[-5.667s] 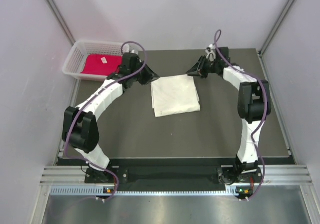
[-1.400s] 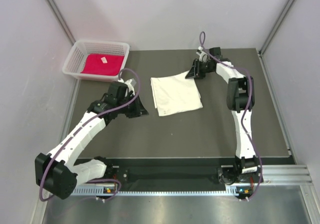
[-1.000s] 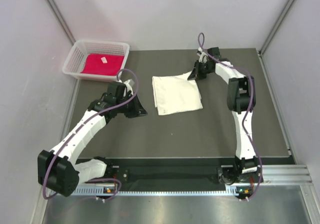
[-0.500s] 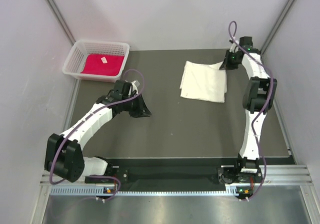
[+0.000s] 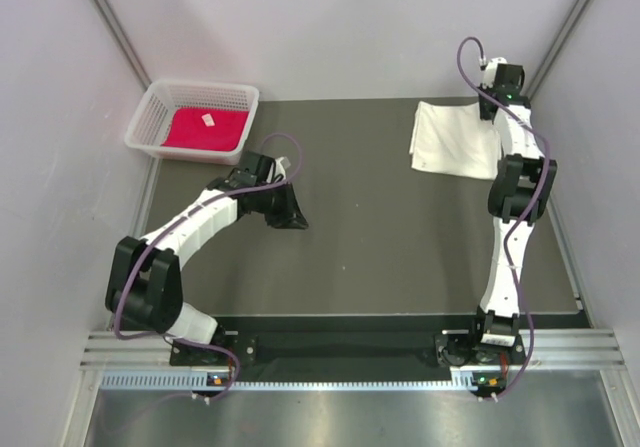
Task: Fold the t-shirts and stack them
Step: Neatly place the folded tshirt to the corner
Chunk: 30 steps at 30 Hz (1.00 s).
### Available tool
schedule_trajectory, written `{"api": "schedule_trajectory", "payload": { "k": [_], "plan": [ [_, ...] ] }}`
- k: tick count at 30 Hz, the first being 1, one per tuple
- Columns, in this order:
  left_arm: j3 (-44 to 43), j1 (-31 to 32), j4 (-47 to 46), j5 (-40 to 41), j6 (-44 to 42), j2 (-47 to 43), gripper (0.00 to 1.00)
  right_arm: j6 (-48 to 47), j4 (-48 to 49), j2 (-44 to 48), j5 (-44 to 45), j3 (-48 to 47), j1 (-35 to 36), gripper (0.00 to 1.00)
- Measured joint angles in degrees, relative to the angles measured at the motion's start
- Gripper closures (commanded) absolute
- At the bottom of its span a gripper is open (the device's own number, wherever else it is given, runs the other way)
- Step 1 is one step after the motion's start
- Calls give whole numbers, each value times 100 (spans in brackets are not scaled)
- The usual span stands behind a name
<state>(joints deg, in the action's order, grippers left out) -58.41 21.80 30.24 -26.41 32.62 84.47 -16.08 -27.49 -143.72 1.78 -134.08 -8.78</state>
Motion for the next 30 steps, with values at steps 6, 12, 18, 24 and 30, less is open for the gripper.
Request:
{"api": "schedule_trajectory", "payload": {
  "k": [6,12,18,24,30],
  "plan": [
    [-391,11,70,-68,-111,520,85,-678,669,-153,365,2,-17,100],
    [-887,44,308,-81,-197,1040,86,-1650,1167,-317,332,26,-46,100],
    [-1244,114,407,-85,-221,1327,86,-2505,1445,-103,-173,713,-129,100],
    [-1528,221,479,-125,-238,1521,86,-3095,1419,-46,-673,909,-372,100],
    [-1862,240,684,-122,-313,1729,86,-3296,1471,-127,-944,605,-557,100]
  ]
}}
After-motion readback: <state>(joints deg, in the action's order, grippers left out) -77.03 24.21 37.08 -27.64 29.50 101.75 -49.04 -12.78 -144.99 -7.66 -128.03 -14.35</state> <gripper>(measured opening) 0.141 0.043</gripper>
